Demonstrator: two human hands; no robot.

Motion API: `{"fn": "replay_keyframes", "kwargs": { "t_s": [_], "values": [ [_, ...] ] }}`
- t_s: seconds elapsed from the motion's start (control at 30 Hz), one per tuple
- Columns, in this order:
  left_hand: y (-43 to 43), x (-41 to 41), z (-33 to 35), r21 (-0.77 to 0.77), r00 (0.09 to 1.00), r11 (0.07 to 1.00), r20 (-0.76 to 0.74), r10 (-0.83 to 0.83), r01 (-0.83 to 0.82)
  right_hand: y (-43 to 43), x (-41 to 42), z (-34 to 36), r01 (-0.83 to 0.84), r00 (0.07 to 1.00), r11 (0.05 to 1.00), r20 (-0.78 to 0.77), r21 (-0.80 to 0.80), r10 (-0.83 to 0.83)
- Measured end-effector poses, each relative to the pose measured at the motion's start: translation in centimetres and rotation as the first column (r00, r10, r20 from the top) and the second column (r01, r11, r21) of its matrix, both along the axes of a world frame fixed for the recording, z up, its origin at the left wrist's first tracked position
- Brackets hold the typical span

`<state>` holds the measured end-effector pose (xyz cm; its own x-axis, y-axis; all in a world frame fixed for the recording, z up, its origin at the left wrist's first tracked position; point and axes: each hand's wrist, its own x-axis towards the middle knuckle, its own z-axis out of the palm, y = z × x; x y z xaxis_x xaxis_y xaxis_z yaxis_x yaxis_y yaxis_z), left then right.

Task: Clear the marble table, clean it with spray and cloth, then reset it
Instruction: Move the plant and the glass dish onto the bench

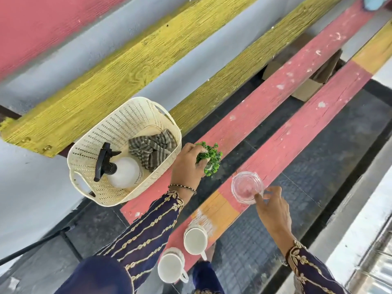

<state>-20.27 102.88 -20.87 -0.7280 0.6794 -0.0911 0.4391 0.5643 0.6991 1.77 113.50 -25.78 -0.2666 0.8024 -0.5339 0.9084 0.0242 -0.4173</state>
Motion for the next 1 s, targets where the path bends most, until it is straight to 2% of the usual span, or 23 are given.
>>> {"fn": "replay_keyframes", "kwargs": {
  "t_s": [0.13, 0.37, 0.57, 0.7, 1.0],
  "values": [
    [3.0, -1.0, -0.5, -0.007, 0.999, 1.0, -0.049, 0.0, 0.0, 0.3, -0.1, 0.5, -0.066, 0.998, 0.996, 0.01, 0.065, 0.065],
    [4.6, -2.1, -1.9, -0.053, 0.999, 0.998, -0.038, -0.037, 0.035, 0.8, -0.9, 1.6, -0.231, 0.972, 0.945, 0.087, 0.23, 0.217],
    [4.9, -2.5, -1.5, -0.159, 0.981, 0.983, -0.156, -0.114, 0.089, 0.8, -2.0, 2.1, -0.226, 0.973, 0.942, 0.007, 0.248, 0.232],
    [5.0, -2.3, -0.8, -0.249, 0.969, 0.96, -0.175, -0.175, 0.129, 0.2, -2.7, 2.8, -0.233, 0.968, 0.939, -0.031, 0.252, 0.248],
    [1.8, -1.5, 1.9, -0.209, 0.962, 0.966, -0.191, -0.194, 0.153, -2.1, -5.9, 4.8, -0.32, 0.92, 0.902, -0.133, 0.291, 0.369]
  ]
}}
